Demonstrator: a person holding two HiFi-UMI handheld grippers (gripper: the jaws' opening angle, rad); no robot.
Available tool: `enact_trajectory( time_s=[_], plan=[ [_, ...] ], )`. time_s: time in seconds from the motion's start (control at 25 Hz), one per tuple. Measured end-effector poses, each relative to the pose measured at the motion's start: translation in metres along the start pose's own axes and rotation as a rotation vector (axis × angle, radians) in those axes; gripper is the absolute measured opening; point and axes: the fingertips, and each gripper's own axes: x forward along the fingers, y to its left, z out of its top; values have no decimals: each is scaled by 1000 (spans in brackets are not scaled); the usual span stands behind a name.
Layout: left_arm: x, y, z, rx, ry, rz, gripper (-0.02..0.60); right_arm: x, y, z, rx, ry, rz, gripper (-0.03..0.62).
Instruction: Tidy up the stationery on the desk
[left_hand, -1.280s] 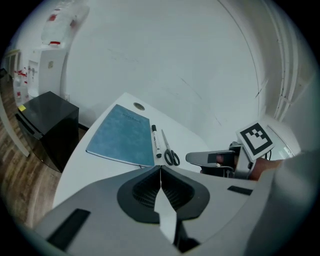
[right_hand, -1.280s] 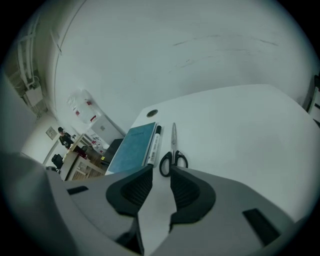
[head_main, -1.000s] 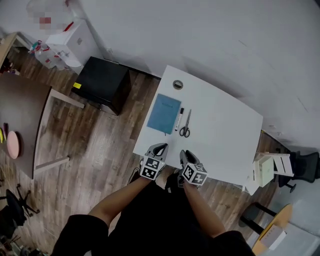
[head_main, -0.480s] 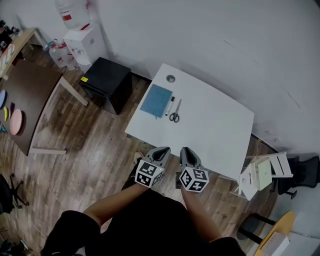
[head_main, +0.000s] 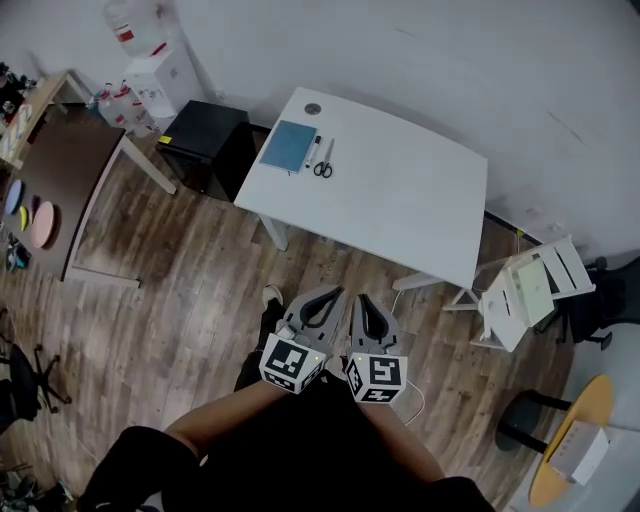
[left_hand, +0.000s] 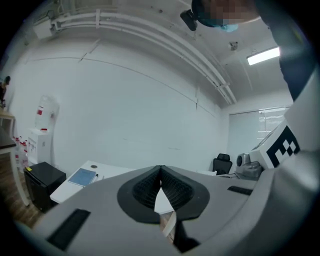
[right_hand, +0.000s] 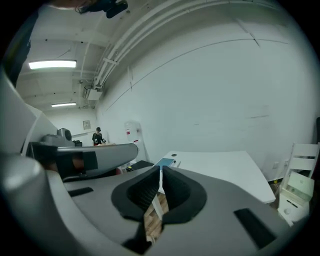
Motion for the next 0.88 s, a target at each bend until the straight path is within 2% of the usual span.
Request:
enact_trajectory(
  time_s=[0.2, 0.36, 0.88],
  plan=[
    [-32, -35, 3, 34, -9, -9, 14, -55, 7, 16, -48, -113, -52, 40],
    [-24, -58, 7, 78, -23, -37, 14, -67, -2, 36, -88, -175, -74, 37],
    [-28, -79, 18, 102, -80, -48, 14, -87, 0, 43, -143, -202, -107, 35]
  ],
)
